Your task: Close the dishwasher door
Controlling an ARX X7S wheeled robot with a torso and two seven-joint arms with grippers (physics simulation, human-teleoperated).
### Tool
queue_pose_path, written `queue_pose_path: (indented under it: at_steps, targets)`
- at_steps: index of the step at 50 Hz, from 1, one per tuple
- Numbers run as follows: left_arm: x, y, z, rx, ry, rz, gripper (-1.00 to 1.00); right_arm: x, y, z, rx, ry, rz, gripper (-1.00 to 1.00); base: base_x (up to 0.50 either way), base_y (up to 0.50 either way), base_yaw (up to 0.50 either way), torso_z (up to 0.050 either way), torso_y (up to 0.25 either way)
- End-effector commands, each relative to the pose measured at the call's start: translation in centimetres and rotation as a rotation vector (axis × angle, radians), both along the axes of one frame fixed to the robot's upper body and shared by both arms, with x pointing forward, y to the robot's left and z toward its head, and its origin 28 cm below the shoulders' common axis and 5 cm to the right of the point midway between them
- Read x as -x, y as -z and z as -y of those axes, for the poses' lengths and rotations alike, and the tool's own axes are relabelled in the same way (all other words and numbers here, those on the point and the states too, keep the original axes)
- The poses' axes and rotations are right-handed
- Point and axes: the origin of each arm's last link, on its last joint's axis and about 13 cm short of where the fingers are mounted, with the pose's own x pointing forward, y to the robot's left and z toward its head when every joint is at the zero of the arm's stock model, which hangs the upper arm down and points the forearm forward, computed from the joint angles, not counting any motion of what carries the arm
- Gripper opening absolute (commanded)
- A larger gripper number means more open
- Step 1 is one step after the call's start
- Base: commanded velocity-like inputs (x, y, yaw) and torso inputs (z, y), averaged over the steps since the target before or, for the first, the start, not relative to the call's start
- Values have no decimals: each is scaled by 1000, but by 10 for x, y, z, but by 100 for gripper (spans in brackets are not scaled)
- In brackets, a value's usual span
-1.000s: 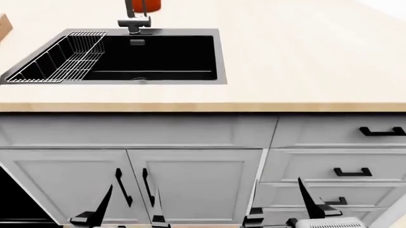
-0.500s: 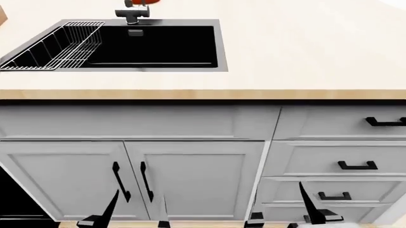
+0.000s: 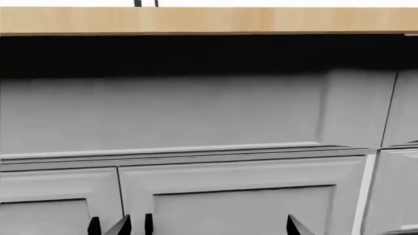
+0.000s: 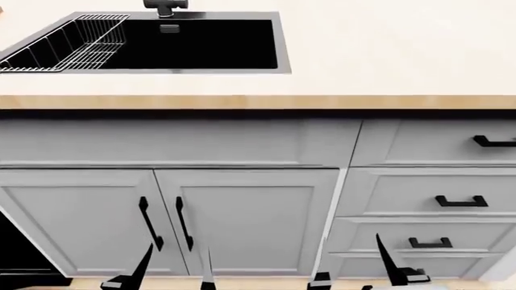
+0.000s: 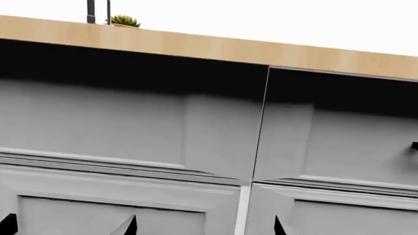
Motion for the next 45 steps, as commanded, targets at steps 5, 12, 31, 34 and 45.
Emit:
queue_pose_path:
  at_steps: [5, 12, 31, 34, 45]
  targets:
    - [-1, 0, 1, 1, -3, -5, 100, 1, 0, 2, -6, 3, 1, 100, 0, 0, 0, -50, 0]
    - [3, -3, 2, -5, 0, 3, 100, 4, -2, 3, -9, 4, 7, 100, 0, 0, 0, -50, 0]
    - [3, 1, -2, 8, -13, 5, 100, 3, 1, -1, 7, 2, 1, 100, 0, 0, 0, -50, 0]
    - [4, 2, -2, 7, -13, 4, 100, 3, 2, -1, 10, 3, 1, 100, 0, 0, 0, -50, 0]
    - [4, 1, -2, 7, -18, 4, 100, 4, 4, 0, 14, 8, -6, 100, 0, 0, 0, -50, 0]
